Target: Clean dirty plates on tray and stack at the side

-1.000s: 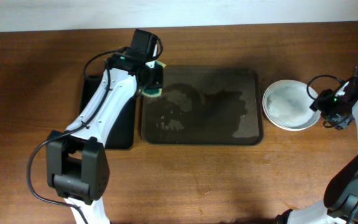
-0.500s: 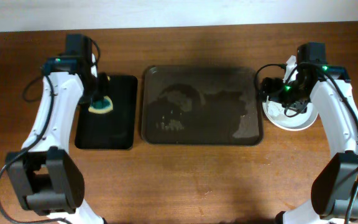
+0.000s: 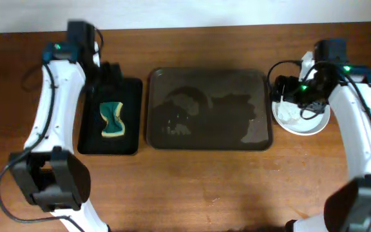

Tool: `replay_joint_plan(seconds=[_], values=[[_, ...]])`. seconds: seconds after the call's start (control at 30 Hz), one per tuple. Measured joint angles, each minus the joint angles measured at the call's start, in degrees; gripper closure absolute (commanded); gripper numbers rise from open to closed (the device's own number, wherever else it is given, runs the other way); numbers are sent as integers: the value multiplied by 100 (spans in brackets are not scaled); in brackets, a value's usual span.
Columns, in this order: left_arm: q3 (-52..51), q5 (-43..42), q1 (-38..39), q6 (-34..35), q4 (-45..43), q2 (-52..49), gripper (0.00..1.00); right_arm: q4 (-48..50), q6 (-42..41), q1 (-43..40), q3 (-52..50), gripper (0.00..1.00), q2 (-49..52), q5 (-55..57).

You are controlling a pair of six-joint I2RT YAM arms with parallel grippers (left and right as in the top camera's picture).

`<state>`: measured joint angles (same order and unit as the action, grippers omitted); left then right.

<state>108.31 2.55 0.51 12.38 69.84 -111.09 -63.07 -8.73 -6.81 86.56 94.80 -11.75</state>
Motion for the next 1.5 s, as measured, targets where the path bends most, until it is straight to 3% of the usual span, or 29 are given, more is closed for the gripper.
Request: replay_joint_plan(seconds=[0.1,0.2,0.47,0.63,0.73,0.8,0.87,1.03,1.1,1.33,1.5], values=[[1434,-42,258,4,476,151,0,-470,20,0,223,1,-737,2],[2052,-223,522,11,481,352,0,-962,37,0,260,1,-1504,0],[2118,-315,595,26,625,393,0,-1438,44,0,334,1,-3880,-1123],[2118,-323,597,26,627,393,1,-1429,544,0,310,1,-4433,-951],[2118,-323,597,26,627,393,0,-671,728,0,-332,1,-4957,-756],[2118,-326,597,28,636,393,0,197,874,2,-1370,1,-5547,-673],[2118,-326,597,28,640,393,0,2140,940,4,-3152,1,-6544,-625],[2118,-323,597,28,640,389,0,4640,1032,7,-6529,1,-8596,-743],[2118,-326,595,28,649,389,0,5149,1036,7,-7335,1,-9101,-782],[2118,-326,597,28,647,389,0,5908,1049,7,-8511,1,-9396,-785],[2118,-326,597,28,645,389,1,6013,1045,7,-8564,1,-9396,-785]])
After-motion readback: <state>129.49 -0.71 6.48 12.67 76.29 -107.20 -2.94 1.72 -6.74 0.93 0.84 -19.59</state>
